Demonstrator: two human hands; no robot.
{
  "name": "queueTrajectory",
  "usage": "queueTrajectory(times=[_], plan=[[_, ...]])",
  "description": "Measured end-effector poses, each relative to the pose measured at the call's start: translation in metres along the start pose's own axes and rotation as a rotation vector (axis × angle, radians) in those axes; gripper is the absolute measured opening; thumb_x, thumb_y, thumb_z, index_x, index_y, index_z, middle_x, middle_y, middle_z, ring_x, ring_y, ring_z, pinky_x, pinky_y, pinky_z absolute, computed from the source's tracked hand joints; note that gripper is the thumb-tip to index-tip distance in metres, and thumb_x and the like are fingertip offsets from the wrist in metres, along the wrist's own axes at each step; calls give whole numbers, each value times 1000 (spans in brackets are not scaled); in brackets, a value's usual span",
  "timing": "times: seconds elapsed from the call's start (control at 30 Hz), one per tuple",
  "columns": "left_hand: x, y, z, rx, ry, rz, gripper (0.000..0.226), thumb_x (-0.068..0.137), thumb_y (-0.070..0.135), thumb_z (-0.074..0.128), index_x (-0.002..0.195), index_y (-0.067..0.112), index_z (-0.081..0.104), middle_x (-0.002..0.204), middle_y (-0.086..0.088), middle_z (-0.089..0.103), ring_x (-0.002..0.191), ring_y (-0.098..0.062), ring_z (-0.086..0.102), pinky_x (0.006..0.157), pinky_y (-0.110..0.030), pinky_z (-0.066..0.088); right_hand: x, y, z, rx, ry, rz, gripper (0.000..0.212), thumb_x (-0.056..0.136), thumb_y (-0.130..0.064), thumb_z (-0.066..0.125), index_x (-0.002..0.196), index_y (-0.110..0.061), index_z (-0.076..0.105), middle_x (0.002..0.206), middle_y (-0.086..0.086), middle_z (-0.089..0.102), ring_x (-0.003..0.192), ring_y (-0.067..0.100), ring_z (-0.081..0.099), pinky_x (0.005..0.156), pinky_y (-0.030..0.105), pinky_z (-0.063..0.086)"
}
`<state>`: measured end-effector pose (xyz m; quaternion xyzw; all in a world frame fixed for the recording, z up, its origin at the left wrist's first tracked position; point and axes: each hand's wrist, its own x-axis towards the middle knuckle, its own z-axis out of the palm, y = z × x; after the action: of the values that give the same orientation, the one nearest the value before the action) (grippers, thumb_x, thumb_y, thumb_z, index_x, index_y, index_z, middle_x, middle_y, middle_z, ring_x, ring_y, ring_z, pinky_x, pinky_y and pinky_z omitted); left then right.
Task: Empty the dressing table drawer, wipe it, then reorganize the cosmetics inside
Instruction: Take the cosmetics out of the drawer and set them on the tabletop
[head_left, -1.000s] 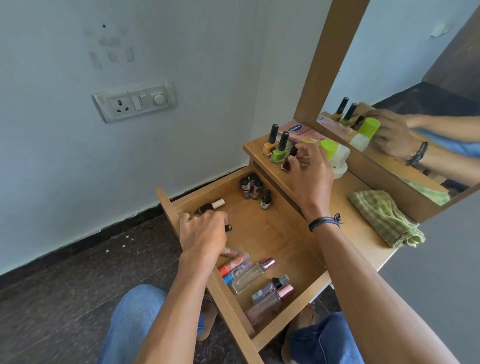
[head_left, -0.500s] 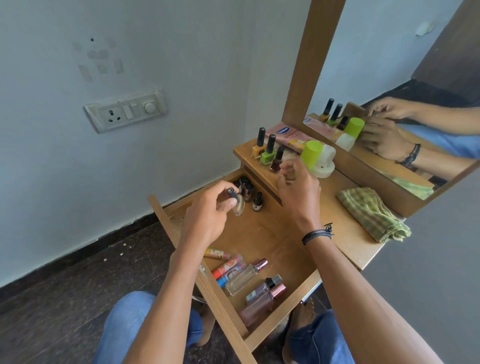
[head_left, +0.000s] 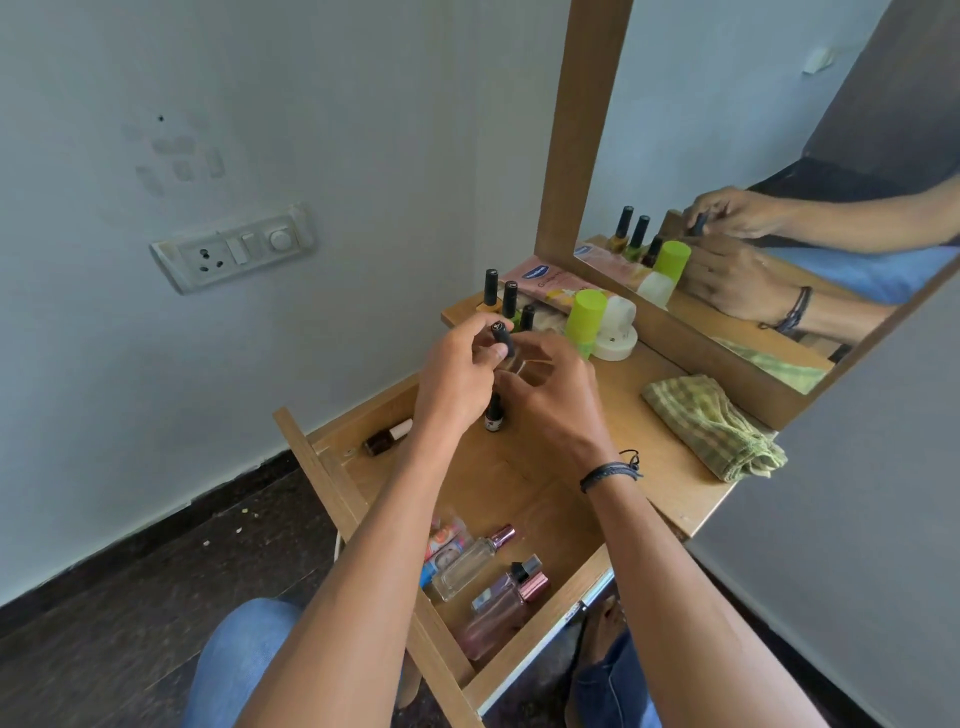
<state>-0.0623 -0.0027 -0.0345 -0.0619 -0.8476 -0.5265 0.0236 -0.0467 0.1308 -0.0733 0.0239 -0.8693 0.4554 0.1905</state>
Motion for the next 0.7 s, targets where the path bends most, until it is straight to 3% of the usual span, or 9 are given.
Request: queueTrajectory(times=[0.13,0.27,0.37,0.57,0.7], plan=[[3,3,7,-57,12,-17,32,100,15,62,128,29,65,109,8,68,98,-9,61,76,-16,44,1,3,2,-68,118,56,35,86,-33,78,119,-24,69,113,-9,68,99,8,65,88,37,57],[-7,-16,4,-1,21,-91,36,100,13,60,132,29,62,112,13,69,106,-12,63,93,-35,52,1,4,5,-100,189,148,32,87,-34,77,116,-23,67,112,-6,72,101,13,67,89,41,58],[-24,-38,-1,185,-27,-137,33,99,13,62,127,31,64,113,12,69,102,-13,66,92,-41,56,2,3,7,-134,220,208,33,89,-36,75,119,-24,66,113,-3,74,105,18,68,92,43,57],[-65,-81,-27,701,-165,-149,35,97,18,64,130,30,60,122,7,69,101,-14,67,88,-35,53,0,-3,7,-166,219,299,40,94,-38,69,130,-22,64,120,4,72,112,28,66,94,42,54],[-77,-92,-30,866,-251,-90,44,93,17,69,134,29,59,130,5,67,114,-17,66,102,-43,47,-4,-10,6,-230,212,280,43,96,-35,68,135,-19,61,124,8,70,114,32,62,94,41,49]])
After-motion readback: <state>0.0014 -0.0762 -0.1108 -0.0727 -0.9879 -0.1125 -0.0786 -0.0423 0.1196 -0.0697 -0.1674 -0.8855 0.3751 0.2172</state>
